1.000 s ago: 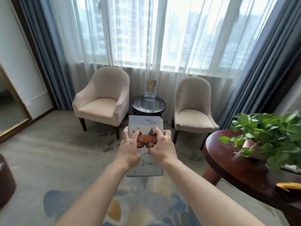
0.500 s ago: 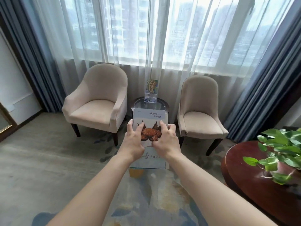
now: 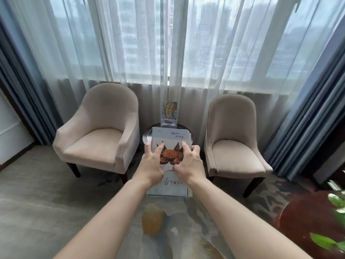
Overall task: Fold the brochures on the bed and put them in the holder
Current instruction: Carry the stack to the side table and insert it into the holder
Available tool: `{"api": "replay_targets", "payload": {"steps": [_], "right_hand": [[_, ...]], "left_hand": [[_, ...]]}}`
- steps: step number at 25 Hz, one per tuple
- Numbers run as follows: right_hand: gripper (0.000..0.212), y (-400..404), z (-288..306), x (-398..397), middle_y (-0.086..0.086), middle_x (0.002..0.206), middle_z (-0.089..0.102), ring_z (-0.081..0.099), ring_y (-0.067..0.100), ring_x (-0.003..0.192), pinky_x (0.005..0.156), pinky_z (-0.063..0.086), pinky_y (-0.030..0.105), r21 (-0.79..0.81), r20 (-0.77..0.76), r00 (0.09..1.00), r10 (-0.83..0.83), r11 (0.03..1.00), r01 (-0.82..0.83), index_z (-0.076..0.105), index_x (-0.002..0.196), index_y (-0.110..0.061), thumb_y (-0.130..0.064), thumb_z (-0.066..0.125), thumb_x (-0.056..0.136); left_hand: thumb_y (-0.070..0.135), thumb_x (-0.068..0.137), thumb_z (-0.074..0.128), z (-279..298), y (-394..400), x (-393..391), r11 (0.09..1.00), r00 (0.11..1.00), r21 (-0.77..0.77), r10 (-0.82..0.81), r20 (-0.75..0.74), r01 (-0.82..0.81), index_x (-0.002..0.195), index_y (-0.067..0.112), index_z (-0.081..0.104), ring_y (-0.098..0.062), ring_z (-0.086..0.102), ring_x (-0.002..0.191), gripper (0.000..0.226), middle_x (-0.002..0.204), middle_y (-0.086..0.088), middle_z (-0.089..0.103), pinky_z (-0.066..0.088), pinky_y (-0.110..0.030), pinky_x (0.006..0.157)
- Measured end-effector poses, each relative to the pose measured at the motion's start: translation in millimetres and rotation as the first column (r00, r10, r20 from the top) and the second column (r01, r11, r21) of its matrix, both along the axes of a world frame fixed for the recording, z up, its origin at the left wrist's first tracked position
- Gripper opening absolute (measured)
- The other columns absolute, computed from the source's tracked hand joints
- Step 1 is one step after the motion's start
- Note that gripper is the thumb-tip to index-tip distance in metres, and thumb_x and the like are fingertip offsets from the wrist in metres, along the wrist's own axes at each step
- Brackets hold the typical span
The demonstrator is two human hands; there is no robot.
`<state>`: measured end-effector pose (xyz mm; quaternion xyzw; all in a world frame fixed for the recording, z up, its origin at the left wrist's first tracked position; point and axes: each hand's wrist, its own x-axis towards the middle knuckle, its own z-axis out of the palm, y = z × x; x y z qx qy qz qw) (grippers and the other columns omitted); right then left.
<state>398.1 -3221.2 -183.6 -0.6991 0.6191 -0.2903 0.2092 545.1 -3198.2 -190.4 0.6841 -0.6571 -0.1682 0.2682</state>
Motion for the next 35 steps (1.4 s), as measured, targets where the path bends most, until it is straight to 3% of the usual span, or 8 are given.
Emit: {"api": "replay_targets", "payload": {"steps": [8,17,22,28,35], "right_hand": [[0.074,-148,7,19,0.003,0.123,0.033,0.057,0.027,0.086,0.076,0.049,0.031,0.002,-0.02,1.0,0.019,1.0,-0.019,0.037,0.145,-0.029,-0.017,0.069,0.079],[0.073,-313,0,71,0.003,0.12,0.034,0.059,0.032,0.097,0.085,0.054,0.041,0.041,-0.032,0.998,-0.062,0.997,0.063,0.038,0.145,-0.031,-0.016,0.068,0.079],[0.073,-397,-3,81,0.003,0.12,0.034,0.06,0.03,0.093,0.083,0.051,0.033,0.042,-0.037,0.997,-0.071,0.996,0.073,0.038,0.145,-0.028,-0.016,0.069,0.079],[0.067,-510,-35,84,0.002,0.116,0.033,0.06,0.029,0.092,0.079,0.054,0.035,0.078,-0.054,0.997,-0.054,0.995,0.058,0.039,0.138,-0.029,-0.018,0.071,0.08],[0.063,-637,-101,81,0.001,0.116,0.034,0.056,0.021,0.086,0.068,0.046,0.023,0.177,-0.064,0.998,-0.003,0.984,0.014,0.042,0.132,-0.028,-0.02,0.075,0.079]], "left_hand": [[0.002,0.082,0.064,5,-148,21,1.0,1.0,0.018,-0.015,-0.025,0.015,0.154,0.024,0.026,-0.03,0.034,0.14,0.084,0.157,0.005,-0.004,0.036,-0.032,0.109],[0.003,0.083,0.064,-8,-327,72,0.997,0.997,0.038,-0.069,-0.019,0.069,0.153,0.028,0.026,-0.032,0.038,0.136,0.083,0.158,0.004,-0.004,0.04,-0.036,0.106],[0.005,0.083,0.064,-11,-409,81,0.997,0.998,0.045,-0.063,-0.02,0.064,0.152,0.029,0.027,-0.034,0.042,0.13,0.082,0.159,0.003,-0.003,0.04,-0.036,0.104],[0.009,0.084,0.069,-40,-519,83,0.993,0.998,0.1,-0.058,0.007,0.057,0.153,0.028,0.025,-0.03,0.04,0.133,0.083,0.158,0.003,-0.003,0.041,-0.038,0.109],[0.012,0.082,0.076,-102,-636,79,0.982,1.0,0.187,-0.025,-0.012,0.027,0.152,0.024,0.028,-0.025,0.037,0.136,0.086,0.156,0.005,0.0,0.046,-0.04,0.107]]}}
